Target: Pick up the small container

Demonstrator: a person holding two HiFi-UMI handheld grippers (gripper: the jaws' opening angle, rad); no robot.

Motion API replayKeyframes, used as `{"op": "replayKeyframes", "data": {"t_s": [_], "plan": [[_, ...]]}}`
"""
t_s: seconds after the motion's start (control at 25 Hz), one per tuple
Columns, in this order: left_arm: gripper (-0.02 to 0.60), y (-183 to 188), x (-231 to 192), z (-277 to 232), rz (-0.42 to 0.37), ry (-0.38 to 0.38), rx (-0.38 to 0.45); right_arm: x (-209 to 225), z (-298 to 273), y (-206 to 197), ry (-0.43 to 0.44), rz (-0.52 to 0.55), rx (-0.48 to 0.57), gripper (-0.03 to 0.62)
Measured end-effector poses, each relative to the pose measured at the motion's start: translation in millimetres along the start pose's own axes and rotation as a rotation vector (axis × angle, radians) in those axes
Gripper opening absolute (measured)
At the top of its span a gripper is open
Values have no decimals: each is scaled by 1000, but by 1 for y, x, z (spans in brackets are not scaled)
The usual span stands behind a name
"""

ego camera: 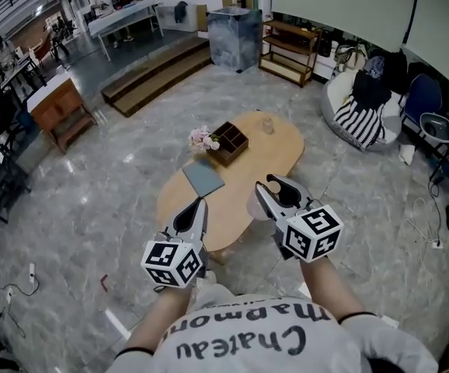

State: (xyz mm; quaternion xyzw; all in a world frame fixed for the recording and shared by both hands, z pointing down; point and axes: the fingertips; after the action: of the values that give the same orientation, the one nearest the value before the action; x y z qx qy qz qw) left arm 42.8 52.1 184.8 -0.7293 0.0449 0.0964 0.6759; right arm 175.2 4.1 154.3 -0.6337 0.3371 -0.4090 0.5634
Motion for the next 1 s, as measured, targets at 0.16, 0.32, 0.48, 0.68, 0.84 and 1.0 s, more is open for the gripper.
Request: {"op": "replayKeyframes", "data": {"t_s": [0.16, 0.32, 0.48, 0.68, 0.84, 1.0], "plan": [[15, 1, -4, 2, 8, 3, 6, 1, -1, 0, -7, -3, 12, 127], [15, 2, -9, 4, 15, 8, 10, 0, -4, 0, -10, -7, 16, 127], [15, 7, -10, 7, 15, 10, 11, -1, -5, 2, -7, -18, 19, 127], [15, 5, -12, 6, 19, 9, 9, 0, -7, -2, -10, -14, 2, 127], [15, 3, -16, 1, 26, 8, 1, 3, -10, -5, -15, -13, -4, 127], [15, 2, -18, 0, 34, 15, -1, 5, -11, -6, -20, 0, -15, 127]]}}
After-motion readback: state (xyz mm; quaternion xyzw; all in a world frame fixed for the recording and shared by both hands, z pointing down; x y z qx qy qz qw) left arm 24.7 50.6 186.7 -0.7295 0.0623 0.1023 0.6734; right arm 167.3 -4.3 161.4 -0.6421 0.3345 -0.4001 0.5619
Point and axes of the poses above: the fingertips, and each gripper's own axes: z backward along the fingers, x to its right, y out of its top, and after that the axes turned 14 degrees about y, right-handed
